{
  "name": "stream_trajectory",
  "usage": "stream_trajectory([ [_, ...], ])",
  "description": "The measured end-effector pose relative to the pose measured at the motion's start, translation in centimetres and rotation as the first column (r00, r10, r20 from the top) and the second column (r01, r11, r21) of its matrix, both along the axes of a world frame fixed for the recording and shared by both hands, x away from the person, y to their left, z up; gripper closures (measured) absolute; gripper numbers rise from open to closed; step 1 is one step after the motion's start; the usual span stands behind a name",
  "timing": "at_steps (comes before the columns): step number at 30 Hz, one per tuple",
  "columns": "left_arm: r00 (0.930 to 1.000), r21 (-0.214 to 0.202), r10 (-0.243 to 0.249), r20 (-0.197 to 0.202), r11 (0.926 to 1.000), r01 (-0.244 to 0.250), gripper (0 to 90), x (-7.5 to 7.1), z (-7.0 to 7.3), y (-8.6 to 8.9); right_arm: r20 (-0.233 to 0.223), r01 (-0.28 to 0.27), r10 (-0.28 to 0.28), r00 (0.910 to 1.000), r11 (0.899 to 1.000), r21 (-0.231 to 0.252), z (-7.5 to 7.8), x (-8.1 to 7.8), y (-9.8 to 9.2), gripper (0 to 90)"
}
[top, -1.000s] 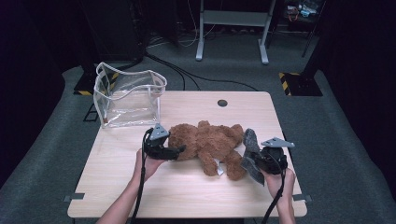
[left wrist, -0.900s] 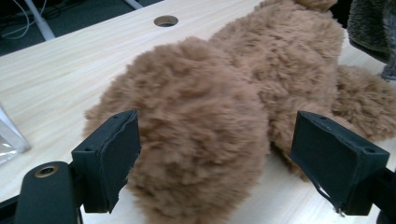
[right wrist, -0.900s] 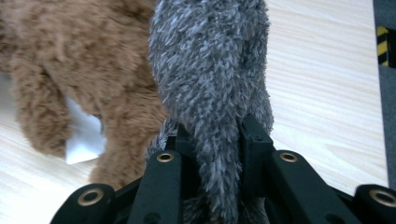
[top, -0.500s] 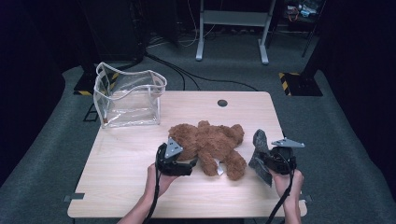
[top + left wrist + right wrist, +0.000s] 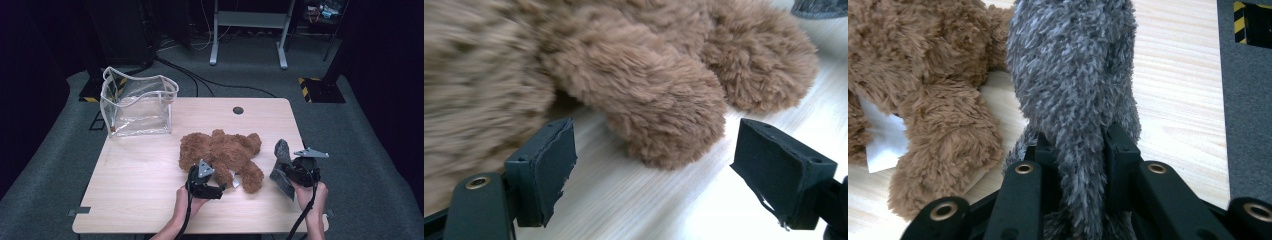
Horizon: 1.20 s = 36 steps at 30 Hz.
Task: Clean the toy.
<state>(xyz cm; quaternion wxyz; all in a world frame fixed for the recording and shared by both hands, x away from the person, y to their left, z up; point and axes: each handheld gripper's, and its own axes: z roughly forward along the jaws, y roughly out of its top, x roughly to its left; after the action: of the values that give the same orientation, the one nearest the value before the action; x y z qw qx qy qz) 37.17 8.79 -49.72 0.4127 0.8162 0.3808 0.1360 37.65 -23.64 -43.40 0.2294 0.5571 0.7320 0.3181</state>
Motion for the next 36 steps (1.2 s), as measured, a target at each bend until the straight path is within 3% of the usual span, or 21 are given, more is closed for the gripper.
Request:
stream_trajectory([
  [2,1.0,0.007,0.006,0.004,1.0,-0.006,16.9,0.2,-0.3,-0.4,-0.005,0.004,-0.004,1.0,1.0,-0.01,-0.1,0.1,0.0,73.2],
  [4,0.9998,-0.005,0.008,-0.019,1.0,-0.009,16.9,0.6,-0.5,-0.7,-0.01,0.009,-0.009,0.9999,1.0,-0.008,-0.2,0.2,0.0,73.2],
  [10,0.9993,-0.035,0.029,-0.024,0.999,-0.03,17.2,0.8,-0.6,-2.1,-0.03,0.023,-0.023,0.9993,1.0,-0.016,-0.9,1.1,0.3,73.2],
  [17,0.9967,-0.011,0.072,-0.036,0.9973,-0.073,21.7,1.3,-1.4,-3.2,-0.042,0.026,-0.026,0.9988,1.0,-0.015,-1.3,1.7,0.5,73.1],
  [21,0.9938,-0.01,0.102,-0.045,0.9947,-0.102,37.4,1.5,-1.9,-3.3,-0.044,0.03,-0.03,0.9986,0.999,-0.013,-1.5,1.7,0.6,73.0],
  [25,0.9941,-0.004,0.103,-0.034,0.9946,-0.103,47.4,1.4,-1.9,-3.2,-0.048,0.032,-0.033,0.9983,0.999,-0.013,-1.7,1.6,0.5,73.0],
  [34,0.9942,-0.027,0.106,-0.017,0.9939,-0.107,53.8,0.7,-1.3,-2.0,-0.046,0.024,-0.024,0.9987,1.0,-0.015,-1.9,1.4,0.4,73.0],
  [36,0.9944,-0.035,0.106,0.002,0.9938,-0.106,55.9,0.6,-0.9,-1.7,-0.047,0.022,-0.023,0.9986,1.0,-0.013,-1.9,1.4,0.5,73.0],
])
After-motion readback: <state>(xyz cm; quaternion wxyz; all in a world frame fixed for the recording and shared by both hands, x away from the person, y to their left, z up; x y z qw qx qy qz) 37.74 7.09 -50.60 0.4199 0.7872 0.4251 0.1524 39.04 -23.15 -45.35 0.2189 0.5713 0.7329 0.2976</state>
